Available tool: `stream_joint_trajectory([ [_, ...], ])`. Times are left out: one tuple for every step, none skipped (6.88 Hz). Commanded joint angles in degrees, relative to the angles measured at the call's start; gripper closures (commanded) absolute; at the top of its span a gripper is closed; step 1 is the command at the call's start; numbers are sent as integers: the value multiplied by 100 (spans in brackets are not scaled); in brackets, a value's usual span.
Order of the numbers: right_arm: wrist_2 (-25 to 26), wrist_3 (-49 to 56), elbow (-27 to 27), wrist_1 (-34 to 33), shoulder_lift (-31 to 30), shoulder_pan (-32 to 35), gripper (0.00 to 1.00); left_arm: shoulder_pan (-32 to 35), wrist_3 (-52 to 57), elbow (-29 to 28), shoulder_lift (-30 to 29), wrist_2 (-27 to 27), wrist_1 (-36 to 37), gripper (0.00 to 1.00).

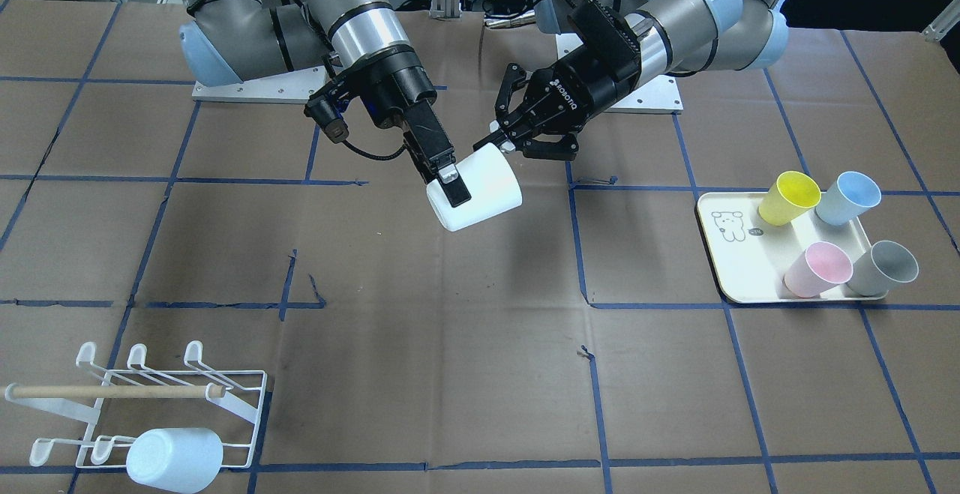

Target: Transfer IKEA cup to right arm and place on rack

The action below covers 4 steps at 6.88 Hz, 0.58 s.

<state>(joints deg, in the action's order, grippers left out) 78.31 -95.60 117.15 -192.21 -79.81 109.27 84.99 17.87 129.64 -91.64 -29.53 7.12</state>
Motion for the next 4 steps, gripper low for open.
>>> stream_joint_trajectory([
  [-9,-2,1,25,0,7,14,0,6,0,6,0,0,96],
  [-18,-2,9,17,0,7,26,0,-3,-9,-3,0,0,96],
  [-18,-2,10,8,0,-2,32,0,-3,-9,6,0,-9,95],
  [-27,-2,10,-1,0,-2,37,0,-3,-17,6,0,-9,92],
])
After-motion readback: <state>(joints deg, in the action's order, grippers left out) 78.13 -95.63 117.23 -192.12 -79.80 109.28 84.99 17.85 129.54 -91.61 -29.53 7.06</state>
